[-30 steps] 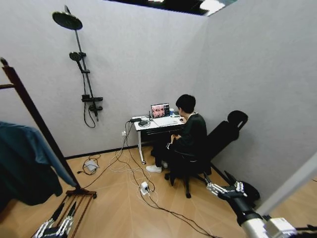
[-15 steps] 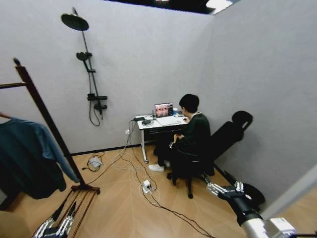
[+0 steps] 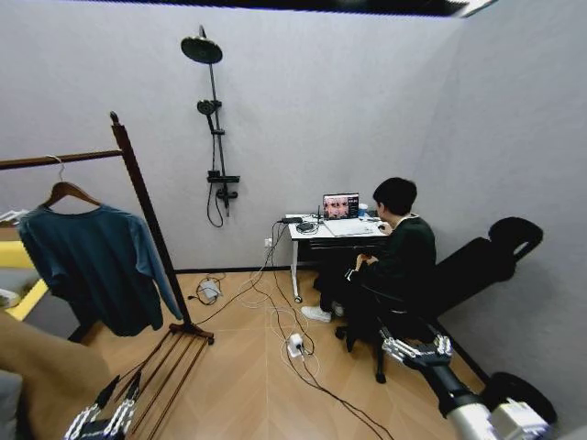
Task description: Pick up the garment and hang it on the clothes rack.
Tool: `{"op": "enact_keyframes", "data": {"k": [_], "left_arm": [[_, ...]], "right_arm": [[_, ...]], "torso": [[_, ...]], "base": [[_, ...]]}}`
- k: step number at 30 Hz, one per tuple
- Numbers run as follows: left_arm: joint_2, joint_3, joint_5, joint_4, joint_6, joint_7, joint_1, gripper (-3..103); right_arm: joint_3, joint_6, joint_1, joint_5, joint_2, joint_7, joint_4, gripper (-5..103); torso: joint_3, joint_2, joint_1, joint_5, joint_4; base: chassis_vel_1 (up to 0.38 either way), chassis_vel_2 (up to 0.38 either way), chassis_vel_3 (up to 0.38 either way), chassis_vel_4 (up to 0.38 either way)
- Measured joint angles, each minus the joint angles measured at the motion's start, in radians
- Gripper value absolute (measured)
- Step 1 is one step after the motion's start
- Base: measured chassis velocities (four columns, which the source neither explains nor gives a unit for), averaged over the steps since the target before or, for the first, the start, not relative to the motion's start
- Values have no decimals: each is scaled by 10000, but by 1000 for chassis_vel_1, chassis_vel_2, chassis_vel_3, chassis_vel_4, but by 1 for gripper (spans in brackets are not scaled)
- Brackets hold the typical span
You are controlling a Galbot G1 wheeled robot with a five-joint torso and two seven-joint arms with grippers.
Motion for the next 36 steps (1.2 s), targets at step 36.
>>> {"op": "enact_keyframes", "data": {"k": [36], "left_arm": [[0,-1,0,0,0,-1,0,46]], "right_arm": [[0,0,0,0,0,-1,2,100]], "torso": [[-2,3,-4,-6,3]], "base": [[256,-246,-244,244]]}}
